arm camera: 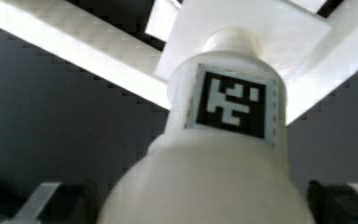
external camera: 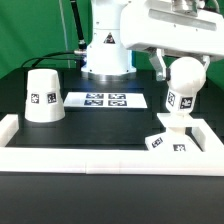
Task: Assemble lamp
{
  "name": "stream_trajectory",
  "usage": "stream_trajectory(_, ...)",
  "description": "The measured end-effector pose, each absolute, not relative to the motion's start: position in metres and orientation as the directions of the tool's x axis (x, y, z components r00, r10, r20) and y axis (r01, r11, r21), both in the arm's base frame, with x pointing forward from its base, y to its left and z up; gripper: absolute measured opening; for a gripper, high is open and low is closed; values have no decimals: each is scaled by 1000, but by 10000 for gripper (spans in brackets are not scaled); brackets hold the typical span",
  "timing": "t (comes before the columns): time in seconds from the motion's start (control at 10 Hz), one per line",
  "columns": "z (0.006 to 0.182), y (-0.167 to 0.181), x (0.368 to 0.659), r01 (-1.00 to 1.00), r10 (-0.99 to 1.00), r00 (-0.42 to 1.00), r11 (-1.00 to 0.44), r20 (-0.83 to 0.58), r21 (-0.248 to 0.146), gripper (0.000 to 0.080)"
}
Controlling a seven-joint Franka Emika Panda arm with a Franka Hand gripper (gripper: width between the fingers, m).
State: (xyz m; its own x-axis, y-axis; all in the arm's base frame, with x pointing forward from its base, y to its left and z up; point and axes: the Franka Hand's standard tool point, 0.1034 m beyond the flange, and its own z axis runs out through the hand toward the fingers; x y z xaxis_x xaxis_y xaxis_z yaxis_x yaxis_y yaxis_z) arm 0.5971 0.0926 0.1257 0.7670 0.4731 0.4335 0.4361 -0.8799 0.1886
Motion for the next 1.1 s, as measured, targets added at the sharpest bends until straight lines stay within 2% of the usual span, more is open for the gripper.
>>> stream_trajectory(0.5,117,92,584,428,469,706,-880,530,207,579)
stream_trajectory(0.8,116,91,584,426,468,707,-880,530,209,580)
stream_trajectory(0.9,116,91,583,429,472,706,-878,529,211,681)
stream_trajectory(1.1,116,91,583,431,474,705,-877,528,213,696)
